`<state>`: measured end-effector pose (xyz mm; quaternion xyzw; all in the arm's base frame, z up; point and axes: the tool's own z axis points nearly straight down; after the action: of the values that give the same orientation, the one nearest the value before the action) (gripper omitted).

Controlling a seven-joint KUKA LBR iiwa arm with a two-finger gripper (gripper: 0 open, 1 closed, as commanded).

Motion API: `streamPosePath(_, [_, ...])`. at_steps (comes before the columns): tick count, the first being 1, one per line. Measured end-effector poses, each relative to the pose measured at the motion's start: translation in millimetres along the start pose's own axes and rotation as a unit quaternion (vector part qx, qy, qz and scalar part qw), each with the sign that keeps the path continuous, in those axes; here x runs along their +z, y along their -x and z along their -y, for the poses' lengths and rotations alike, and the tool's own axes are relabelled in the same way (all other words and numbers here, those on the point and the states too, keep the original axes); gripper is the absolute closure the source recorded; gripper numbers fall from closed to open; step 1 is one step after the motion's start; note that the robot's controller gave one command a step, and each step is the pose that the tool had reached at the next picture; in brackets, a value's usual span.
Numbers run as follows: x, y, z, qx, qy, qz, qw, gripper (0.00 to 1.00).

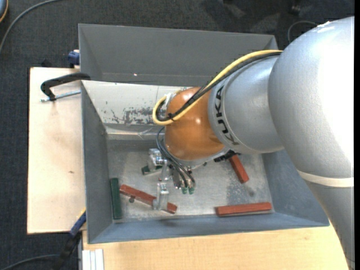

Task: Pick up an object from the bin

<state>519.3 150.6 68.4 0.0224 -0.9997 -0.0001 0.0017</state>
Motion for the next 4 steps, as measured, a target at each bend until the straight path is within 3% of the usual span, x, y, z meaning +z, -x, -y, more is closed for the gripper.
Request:
streamPosePath(1, [-6.7, 3.6, -2.4, -0.001, 0.002, 0.0060, 1.0000, 1.00])
streamPosePath(2, [-7.0, 31.8, 13.7, -0.170, 0.003, 0.0064, 0.9854, 1.00])
streamPosePath(3, [-4.1, 30.8, 16.5, -0.169, 0.001, 0.0040, 0.9856, 0.00])
streamPosePath(4, [-2.8, -27.4, 3.0, -0.152, 0.000, 0.0010, 0.9884, 0.00])
